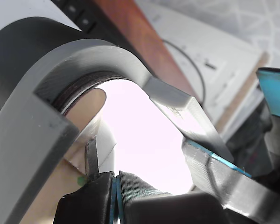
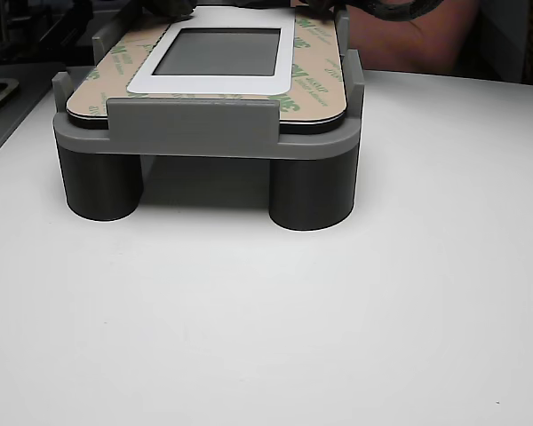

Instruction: Peel off protective film from adhesive tape.

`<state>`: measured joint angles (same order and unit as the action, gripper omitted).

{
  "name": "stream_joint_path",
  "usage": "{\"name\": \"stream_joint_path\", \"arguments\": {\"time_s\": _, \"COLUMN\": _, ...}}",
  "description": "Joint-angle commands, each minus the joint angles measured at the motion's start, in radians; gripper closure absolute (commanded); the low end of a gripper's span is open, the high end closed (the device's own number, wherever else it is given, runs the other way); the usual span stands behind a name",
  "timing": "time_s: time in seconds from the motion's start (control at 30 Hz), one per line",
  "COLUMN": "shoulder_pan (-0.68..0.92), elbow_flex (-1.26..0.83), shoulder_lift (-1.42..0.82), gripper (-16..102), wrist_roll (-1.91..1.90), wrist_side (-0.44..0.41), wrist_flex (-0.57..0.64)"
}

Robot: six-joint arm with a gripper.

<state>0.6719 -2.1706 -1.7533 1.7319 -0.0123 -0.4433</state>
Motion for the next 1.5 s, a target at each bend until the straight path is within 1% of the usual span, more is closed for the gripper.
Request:
{"name": "stream_joint_path", "arguments": {"time_s": 0.0, "shoulder_pan": -0.015, "elbow_flex": 0.012, "shoulder_lift": -0.023, "gripper": 96, "wrist_roll": 0.008, "wrist_side": -0.002, "wrist_flex": 0.006}}
{"name": "stream_joint_path", "arguments": {"time_s": 0.6, "shoulder_pan": -0.032, "elbow_flex": 0.003, "shoulder_lift": -0.017, "gripper": 96, "wrist_roll": 0.021, "wrist_side": 0.000, "wrist_flex": 0.009}}
{"name": "stream_joint_path", "arguments": {"time_s": 1.0, "shoulder_pan": -0.040, "elbow_flex": 0.032, "shoulder_lift": -0.014, "gripper": 96, "wrist_roll": 0.034, "wrist_side": -0.002, "wrist_flex": -0.029}}
{"name": "stream_joint_path", "arguments": {"time_s": 1.13, "shoulder_pan": -0.038, "elbow_flex": 0.075, "shoulder_lift": -0.015, "gripper": 96, "wrist_roll": 0.032, "wrist_side": -0.009, "wrist_flex": -0.086}}
{"name": "stream_joint_path", "arguments": {"time_s": 1.3, "shoulder_pan": -0.037, "elbow_flex": 0.170, "shoulder_lift": -0.041, "gripper": 96, "wrist_roll": 0.021, "wrist_side": -0.018, "wrist_flex": -0.233}}
{"name": "stream_joint_path", "arguments": {"time_s": 1.37, "shoulder_pan": -0.037, "elbow_flex": 0.201, "shoulder_lift": -0.064, "gripper": 91, "wrist_roll": 0.014, "wrist_side": -0.029, "wrist_flex": -0.301}}
{"name": "stream_joint_path", "arguments": {"time_s": 1.4, "shoulder_pan": -0.037, "elbow_flex": 0.206, "shoulder_lift": -0.084, "gripper": 87, "wrist_roll": 0.005, "wrist_side": -0.035, "wrist_flex": -0.327}}
{"name": "stream_joint_path", "arguments": {"time_s": 1.47, "shoulder_pan": -0.037, "elbow_flex": 0.218, "shoulder_lift": -0.126, "gripper": 75, "wrist_roll": -0.020, "wrist_side": -0.058, "wrist_flex": -0.390}}
